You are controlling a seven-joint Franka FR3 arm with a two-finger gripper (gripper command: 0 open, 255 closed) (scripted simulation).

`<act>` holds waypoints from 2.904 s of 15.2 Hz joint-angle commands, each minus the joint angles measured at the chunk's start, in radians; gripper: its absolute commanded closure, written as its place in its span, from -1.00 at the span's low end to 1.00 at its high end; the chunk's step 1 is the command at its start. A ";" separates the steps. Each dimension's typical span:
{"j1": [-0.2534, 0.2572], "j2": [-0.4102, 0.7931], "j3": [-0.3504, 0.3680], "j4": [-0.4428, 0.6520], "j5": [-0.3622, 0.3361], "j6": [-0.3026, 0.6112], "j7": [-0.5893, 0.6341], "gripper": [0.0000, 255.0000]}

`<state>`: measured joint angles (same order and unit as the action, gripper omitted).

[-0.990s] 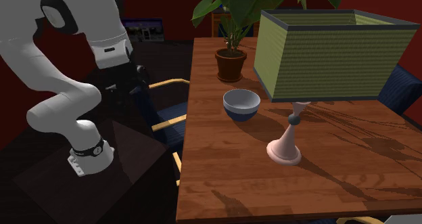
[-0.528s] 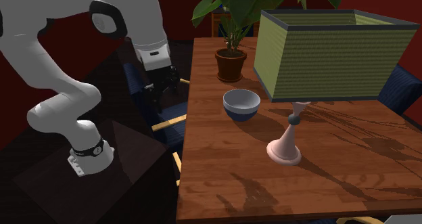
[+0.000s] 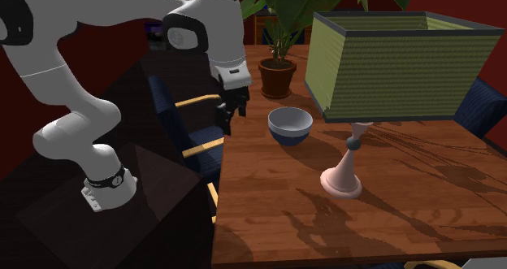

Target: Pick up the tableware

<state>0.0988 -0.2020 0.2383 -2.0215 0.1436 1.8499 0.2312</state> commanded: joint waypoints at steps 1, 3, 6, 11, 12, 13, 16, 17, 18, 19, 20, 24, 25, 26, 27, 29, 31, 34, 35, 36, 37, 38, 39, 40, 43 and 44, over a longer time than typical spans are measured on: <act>0.011 0.074 0.026 0.056 -0.011 0.012 0.047 -1.00; 0.022 0.151 0.046 0.123 -0.027 0.015 0.089 -1.00; 0.045 0.272 0.070 0.236 -0.058 0.011 0.153 -1.00; 0.101 0.486 0.091 0.462 -0.119 -0.024 0.251 -1.00; 0.111 0.518 0.092 0.499 -0.128 -0.033 0.263 -1.00; 0.112 0.519 0.091 0.486 -0.127 -0.020 0.262 -1.00; 0.111 0.523 0.090 0.452 -0.128 0.019 0.260 -1.00; 0.111 0.525 0.090 0.441 -0.129 0.031 0.259 -1.00; 0.111 0.527 0.089 0.430 -0.129 0.044 0.258 -1.00; 0.111 0.529 0.089 0.420 -0.130 0.057 0.258 -1.00; 0.111 0.531 0.089 0.414 -0.130 0.064 0.257 -1.00; 0.110 0.531 0.088 0.415 -0.130 0.063 0.257 1.00; 0.110 0.531 0.088 0.415 -0.130 0.063 0.257 1.00; 0.110 0.531 0.088 0.415 -0.130 0.063 0.257 1.00; 0.110 0.531 0.088 0.415 -0.130 0.063 0.257 1.00; 0.110 0.531 0.088 0.415 -0.130 0.063 0.257 1.00; 0.111 0.531 0.089 0.414 -0.130 0.064 0.257 1.00; 0.111 0.524 0.090 0.445 -0.128 0.026 0.259 1.00; 0.111 0.522 0.090 0.457 -0.128 0.013 0.260 1.00; 0.111 0.521 0.090 0.468 -0.128 0.001 0.261 1.00; 0.112 0.519 0.091 0.480 -0.128 -0.012 0.261 1.00; 0.112 0.518 0.091 0.492 -0.127 -0.025 0.262 1.00; 0.112 0.517 0.091 0.504 -0.127 -0.038 0.263 1.00; 0.113 0.517 0.092 0.516 -0.127 -0.051 0.264 1.00; 0.114 0.517 0.092 0.556 -0.127 -0.091 0.267 1.00; 0.115 0.517 0.093 0.571 -0.128 -0.105 0.268 1.00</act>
<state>0.2137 0.3173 0.3308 -1.4650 0.0158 1.7583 0.4988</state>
